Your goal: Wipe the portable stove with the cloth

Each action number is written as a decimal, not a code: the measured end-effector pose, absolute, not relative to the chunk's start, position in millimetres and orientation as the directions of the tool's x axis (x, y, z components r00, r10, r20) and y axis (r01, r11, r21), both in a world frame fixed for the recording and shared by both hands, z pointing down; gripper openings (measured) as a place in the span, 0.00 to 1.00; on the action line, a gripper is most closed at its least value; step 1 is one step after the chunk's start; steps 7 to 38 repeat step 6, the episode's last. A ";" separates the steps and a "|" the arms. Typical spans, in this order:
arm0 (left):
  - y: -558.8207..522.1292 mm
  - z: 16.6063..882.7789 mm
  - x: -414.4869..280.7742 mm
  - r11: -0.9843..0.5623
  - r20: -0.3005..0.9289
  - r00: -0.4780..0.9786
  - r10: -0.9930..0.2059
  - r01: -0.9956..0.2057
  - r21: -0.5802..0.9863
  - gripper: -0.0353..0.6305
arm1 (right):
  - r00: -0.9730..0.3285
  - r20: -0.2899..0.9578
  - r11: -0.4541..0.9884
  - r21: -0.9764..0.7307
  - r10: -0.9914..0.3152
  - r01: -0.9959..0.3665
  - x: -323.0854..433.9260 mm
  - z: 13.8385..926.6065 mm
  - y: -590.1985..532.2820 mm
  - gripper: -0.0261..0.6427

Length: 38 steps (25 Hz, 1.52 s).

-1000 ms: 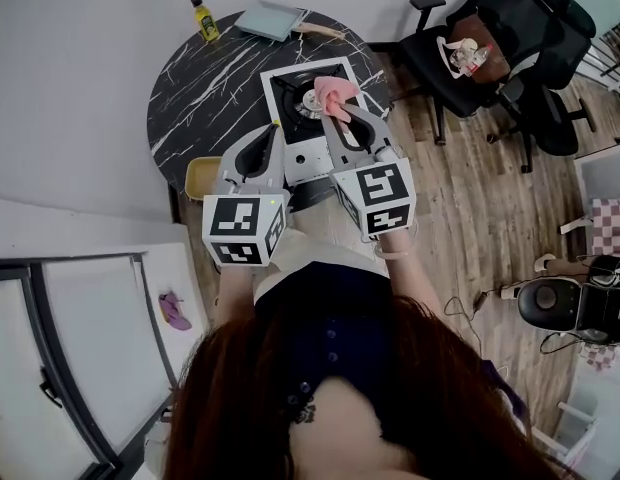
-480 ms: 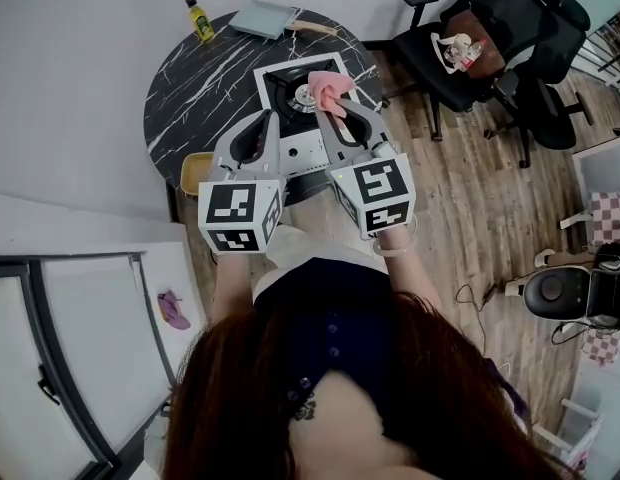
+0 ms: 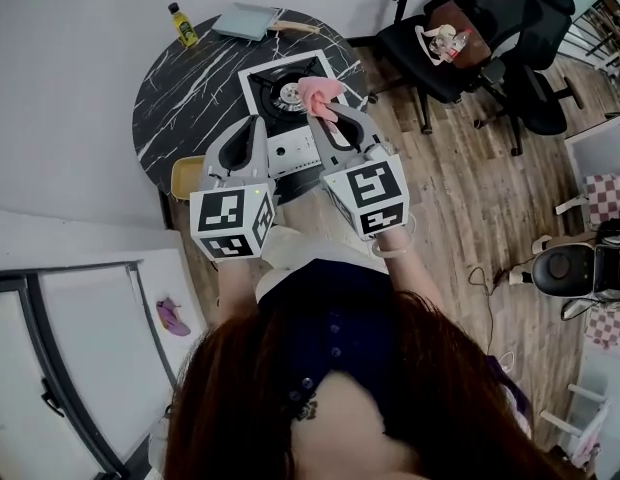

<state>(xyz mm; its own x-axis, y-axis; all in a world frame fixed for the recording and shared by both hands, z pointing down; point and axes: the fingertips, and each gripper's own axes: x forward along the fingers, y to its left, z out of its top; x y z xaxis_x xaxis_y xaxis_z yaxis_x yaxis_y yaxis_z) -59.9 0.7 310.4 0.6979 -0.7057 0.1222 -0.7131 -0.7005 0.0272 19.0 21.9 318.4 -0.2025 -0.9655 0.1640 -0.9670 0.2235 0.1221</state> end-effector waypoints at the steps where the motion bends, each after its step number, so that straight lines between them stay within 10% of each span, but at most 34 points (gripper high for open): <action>1: 2.3 311.4 -59.8 -0.699 0.121 0.697 -0.707 -0.715 0.031 0.07 | -0.201 0.168 0.223 0.122 -0.965 -0.967 20.7 320.1 23.6 0.09; 38: 9.4 325.3 -62.1 -0.680 0.142 0.678 -0.721 -0.732 0.037 0.07 | -0.204 0.198 0.225 0.093 -0.959 -0.970 23.7 334.4 31.5 0.09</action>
